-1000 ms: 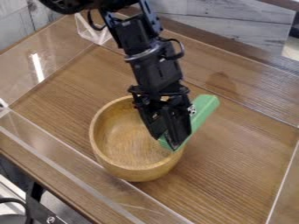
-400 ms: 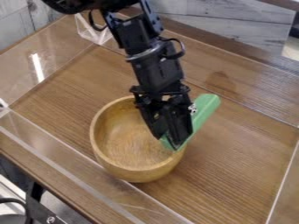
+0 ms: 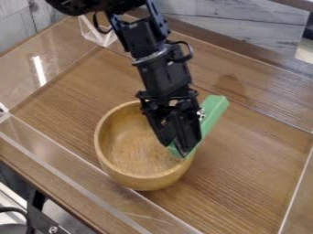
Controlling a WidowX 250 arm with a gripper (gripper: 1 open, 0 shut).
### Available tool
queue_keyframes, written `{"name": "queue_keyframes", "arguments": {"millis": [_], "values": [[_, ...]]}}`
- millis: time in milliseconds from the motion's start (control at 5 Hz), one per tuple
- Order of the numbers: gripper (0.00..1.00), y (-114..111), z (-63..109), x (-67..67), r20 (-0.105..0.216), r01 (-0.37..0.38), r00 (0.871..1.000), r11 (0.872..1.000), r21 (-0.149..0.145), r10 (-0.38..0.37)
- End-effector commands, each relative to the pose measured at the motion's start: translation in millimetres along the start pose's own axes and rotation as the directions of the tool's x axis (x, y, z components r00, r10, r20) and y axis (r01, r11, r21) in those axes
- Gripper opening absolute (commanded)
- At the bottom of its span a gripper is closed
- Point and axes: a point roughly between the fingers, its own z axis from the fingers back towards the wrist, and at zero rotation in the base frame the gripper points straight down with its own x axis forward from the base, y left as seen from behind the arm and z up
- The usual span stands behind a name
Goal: Put the green block in the brown bowl
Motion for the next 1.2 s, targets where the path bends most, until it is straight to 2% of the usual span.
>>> {"name": "queue_keyframes", "arguments": {"millis": [0,1000], "values": [[0.00,0.9,11.2,9.9,0.040,0.014,0.999,1.000,0.013,-0.014],[0.00,1.4,9.1,8.8,-0.001,0.002,1.000,1.000,-0.008,-0.002]]}}
